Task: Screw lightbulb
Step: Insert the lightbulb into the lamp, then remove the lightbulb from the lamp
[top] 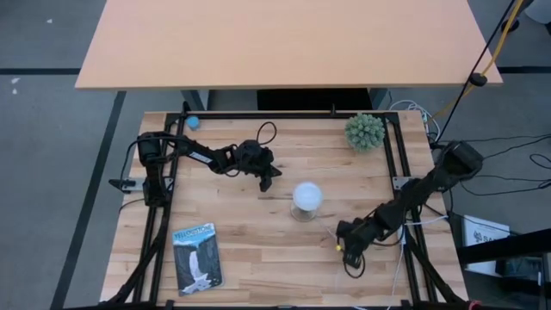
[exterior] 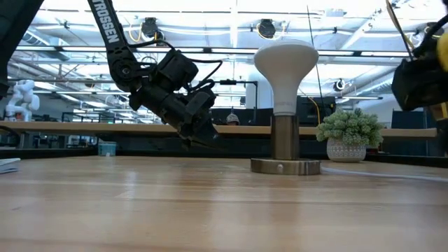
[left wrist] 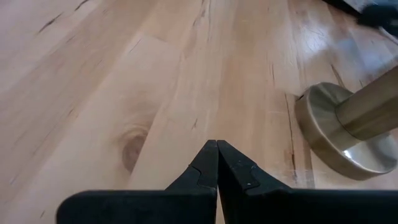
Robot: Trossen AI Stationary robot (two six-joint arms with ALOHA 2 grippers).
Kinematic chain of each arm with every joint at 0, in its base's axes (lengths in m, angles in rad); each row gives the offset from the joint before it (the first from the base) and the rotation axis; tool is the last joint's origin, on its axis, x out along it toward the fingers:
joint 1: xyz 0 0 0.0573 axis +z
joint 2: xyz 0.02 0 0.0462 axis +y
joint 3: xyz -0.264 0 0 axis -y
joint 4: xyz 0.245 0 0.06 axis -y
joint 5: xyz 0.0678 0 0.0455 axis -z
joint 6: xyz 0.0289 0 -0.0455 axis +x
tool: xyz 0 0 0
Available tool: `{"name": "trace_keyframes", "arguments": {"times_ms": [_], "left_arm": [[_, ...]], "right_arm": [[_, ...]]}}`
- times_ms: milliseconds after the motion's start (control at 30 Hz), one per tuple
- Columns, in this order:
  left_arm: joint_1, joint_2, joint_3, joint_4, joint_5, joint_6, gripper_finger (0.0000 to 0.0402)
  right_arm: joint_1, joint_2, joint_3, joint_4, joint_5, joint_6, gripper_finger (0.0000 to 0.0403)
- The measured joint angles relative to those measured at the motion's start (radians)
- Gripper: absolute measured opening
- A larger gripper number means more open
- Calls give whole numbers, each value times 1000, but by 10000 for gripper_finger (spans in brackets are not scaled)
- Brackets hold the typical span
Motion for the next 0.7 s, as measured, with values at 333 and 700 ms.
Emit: {"name": "trace_keyframes", "arguments": {"times_ms": [333,700], "left_arm": [[0,0,0,1,0,0,0],[-8,0,-1,-63,-15,26,0]], "right_arm": [[-183,-188,-17,-448,314,-283,0],[-308,-363,-12,-387,309,-480,0]]}}
